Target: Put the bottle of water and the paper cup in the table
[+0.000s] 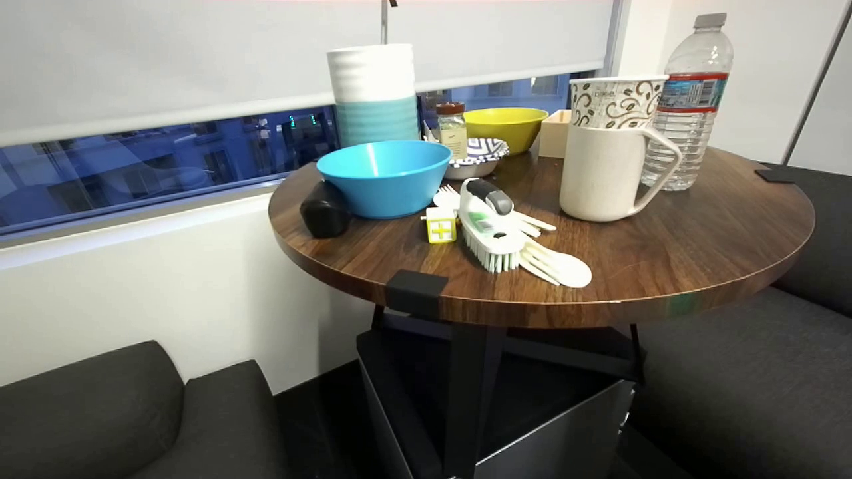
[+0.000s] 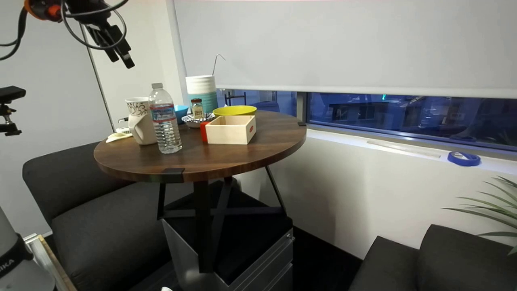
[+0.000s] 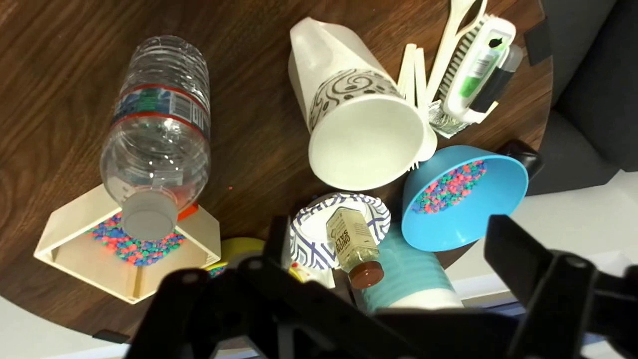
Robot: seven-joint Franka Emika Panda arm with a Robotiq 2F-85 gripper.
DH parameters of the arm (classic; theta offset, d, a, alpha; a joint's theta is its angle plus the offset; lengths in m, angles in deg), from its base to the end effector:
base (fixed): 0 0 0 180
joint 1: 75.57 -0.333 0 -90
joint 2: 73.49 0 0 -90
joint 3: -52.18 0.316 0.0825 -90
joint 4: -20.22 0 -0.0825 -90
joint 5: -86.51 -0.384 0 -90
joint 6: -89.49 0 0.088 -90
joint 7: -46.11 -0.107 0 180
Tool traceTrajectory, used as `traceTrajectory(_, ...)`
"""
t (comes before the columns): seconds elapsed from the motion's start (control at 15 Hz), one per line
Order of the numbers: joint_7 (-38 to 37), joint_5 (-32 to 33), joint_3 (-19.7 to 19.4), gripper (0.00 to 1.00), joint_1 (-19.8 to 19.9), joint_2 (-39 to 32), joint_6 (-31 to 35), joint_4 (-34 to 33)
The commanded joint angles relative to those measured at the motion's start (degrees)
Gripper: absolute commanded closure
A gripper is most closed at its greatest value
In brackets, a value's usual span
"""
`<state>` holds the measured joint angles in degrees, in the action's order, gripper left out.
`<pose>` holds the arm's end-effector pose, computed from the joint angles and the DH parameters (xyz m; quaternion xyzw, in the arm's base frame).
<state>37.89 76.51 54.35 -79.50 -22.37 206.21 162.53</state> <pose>0.3141 0.0471 0.6118 -0.9720 0.0426 -0.2104 0.0957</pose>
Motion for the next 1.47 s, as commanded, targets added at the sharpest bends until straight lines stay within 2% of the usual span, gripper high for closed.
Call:
traceTrajectory(0.0, 0.34, -0.56, 0.39, 0.0, 0.63, -0.39, -0.21, -0.21)
traceTrajectory(0.2, -0.53, -0.52, 0.67, 0.0, 1.08, -0.88, -0.08, 0.48)
traceTrajectory(0.8, -15.29, -0.91, 5.59, 0.0, 4.95, -5.34, 0.79, 3.0)
traceTrajectory(1.4, -20.93, -2.38, 5.59, 0.01, 5.62, -9.75, 4.61, 4.97)
